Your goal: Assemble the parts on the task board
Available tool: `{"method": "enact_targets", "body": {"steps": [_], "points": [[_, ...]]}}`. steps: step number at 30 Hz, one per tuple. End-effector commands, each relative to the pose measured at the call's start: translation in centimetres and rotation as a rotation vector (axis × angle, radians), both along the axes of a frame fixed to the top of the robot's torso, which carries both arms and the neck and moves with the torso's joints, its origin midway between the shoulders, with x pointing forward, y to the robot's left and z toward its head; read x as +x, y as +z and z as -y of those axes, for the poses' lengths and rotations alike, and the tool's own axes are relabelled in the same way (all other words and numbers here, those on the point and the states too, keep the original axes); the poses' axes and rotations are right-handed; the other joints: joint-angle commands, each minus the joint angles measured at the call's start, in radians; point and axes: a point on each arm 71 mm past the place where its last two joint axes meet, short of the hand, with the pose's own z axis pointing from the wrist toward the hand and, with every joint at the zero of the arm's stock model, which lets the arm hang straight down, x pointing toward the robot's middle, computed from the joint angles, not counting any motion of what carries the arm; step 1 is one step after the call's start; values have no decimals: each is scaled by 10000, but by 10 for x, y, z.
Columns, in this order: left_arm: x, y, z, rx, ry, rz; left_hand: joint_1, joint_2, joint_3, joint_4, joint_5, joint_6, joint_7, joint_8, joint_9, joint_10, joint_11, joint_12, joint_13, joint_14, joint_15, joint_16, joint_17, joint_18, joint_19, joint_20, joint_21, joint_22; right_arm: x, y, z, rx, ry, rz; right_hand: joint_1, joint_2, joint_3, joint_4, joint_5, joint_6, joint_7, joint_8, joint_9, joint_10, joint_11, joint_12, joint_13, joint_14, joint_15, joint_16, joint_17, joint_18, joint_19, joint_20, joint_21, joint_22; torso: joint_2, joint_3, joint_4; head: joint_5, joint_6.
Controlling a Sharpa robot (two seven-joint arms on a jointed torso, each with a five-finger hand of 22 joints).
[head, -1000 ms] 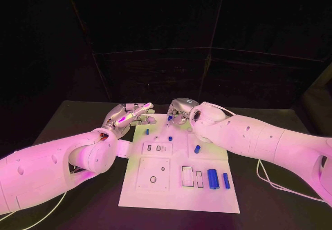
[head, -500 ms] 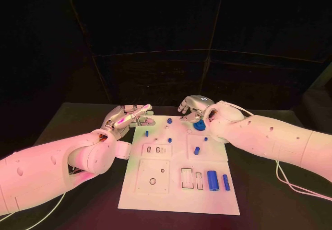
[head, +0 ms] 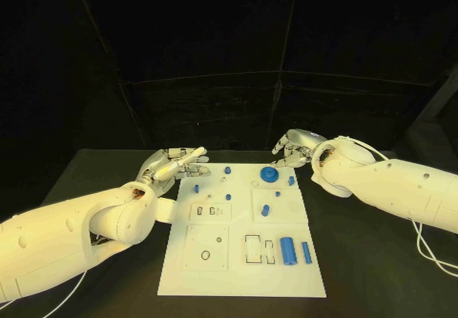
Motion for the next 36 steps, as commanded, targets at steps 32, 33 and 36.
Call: {"method": "enact_targets", "body": {"steps": [32,33,36], "points": [[4,-3,4,-39,-255,-19,-9,69,-59,-18,56,-49,0,-75,-15,-42,-6,-67,-16,54,23,-50,18,130,59,-20,-67,-19,13,-26,-17,-1379,185,-1553,1652,469,-1697,1323,431,-631,227,623,37,298,302,8084,8701,805,236,1840,3275,-198,79,307,317,477,9,-3,49,-146,-134],[4,-3,4,-38,-255,-20,-9,69,-59,-18,56,-49,0,-75,-15,-42,-6,-67,-16,54,23,-50,18,130,59,-20,-67,-19,13,-27,-17,-1401,199,-1587,1655,474,-1697,1322,432,-628,227,628,37,306,301,8099,8717,806,236,1844,3285,-198,78,308,317,477,9,-2,49,-147,-136],[4,-3,4,-36,-253,-21,-13,72,-62,-18,55,-50,-1,-79,-15,-45,-6,-74,-17,52,23,-56,23,130,61,-19,-74,-24,13,-29,-18,-1441,238,-1658,1660,482,-1698,1321,432,-621,226,636,39,316,301,8118,8738,809,236,1851,3299,-199,81,308,322,484,13,4,42,-130,-147]]}}
